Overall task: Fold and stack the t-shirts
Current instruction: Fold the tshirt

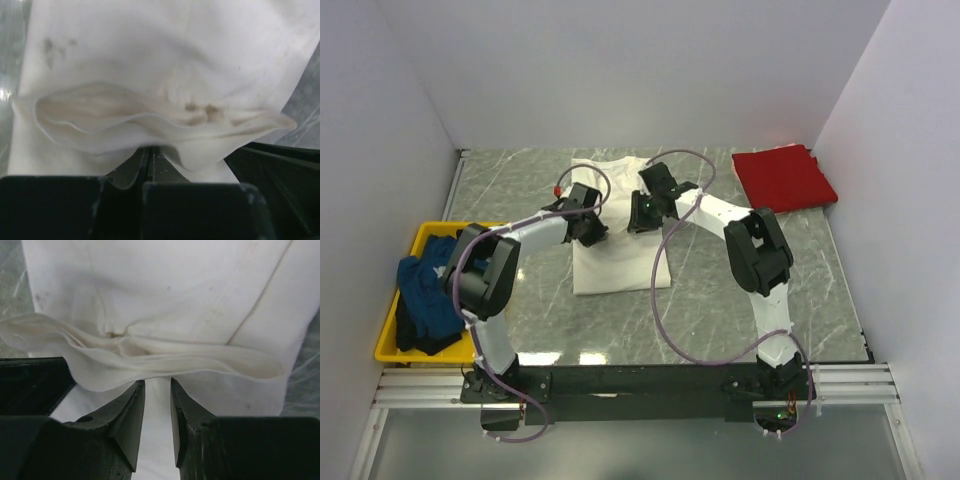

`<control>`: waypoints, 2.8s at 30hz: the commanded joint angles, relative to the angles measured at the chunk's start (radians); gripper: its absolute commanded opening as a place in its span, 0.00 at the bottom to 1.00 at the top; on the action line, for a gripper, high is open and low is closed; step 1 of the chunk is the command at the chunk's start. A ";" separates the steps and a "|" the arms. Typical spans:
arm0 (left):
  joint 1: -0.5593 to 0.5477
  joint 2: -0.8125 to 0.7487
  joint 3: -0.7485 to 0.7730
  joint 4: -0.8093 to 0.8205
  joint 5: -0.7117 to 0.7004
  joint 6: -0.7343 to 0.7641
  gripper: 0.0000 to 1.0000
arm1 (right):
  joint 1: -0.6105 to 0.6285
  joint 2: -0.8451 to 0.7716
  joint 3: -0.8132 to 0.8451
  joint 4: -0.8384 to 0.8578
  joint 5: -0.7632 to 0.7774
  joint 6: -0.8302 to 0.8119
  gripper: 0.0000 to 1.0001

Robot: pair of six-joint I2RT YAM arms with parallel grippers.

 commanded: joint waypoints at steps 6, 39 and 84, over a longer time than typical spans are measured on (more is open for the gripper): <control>0.085 0.130 0.181 -0.050 -0.010 0.063 0.01 | -0.099 0.089 0.117 -0.044 -0.038 -0.005 0.34; 0.185 0.034 0.206 -0.047 0.068 0.169 0.01 | -0.228 0.040 0.116 -0.079 -0.115 -0.018 0.34; 0.252 -0.016 -0.160 0.202 0.172 0.075 0.01 | -0.234 0.251 0.080 0.286 -0.612 0.213 0.36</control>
